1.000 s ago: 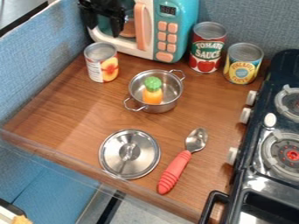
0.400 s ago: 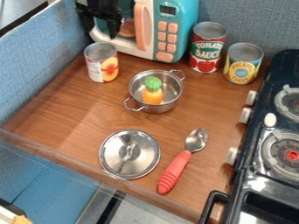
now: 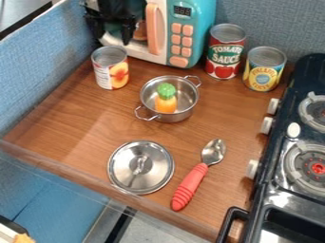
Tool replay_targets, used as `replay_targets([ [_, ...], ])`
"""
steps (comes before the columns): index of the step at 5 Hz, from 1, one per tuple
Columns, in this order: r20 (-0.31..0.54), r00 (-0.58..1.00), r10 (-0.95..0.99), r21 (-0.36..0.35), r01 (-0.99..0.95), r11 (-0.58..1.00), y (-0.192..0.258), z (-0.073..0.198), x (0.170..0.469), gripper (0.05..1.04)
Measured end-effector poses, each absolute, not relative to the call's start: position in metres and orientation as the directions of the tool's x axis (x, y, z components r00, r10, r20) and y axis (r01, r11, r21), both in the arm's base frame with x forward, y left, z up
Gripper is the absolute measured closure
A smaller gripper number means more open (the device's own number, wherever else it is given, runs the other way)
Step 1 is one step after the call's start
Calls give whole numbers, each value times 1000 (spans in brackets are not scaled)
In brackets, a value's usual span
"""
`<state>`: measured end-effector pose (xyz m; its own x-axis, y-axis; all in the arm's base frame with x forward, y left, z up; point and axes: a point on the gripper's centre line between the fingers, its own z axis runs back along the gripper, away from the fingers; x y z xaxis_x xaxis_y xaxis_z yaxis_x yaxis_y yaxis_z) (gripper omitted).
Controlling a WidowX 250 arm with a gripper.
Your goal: MOVED THE CAN TO THE LEFT SIDE OF THE SILVER POT AND LID
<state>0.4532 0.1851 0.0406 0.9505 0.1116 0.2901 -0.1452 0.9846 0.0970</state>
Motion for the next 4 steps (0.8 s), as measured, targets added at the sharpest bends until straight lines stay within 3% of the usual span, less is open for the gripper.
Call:
replay_targets([
  [2, 243, 956, 162, 97, -190, 977, 188, 20, 453, 83],
  [4, 161, 976, 144, 31, -151, 988, 173, 4, 433, 83],
])
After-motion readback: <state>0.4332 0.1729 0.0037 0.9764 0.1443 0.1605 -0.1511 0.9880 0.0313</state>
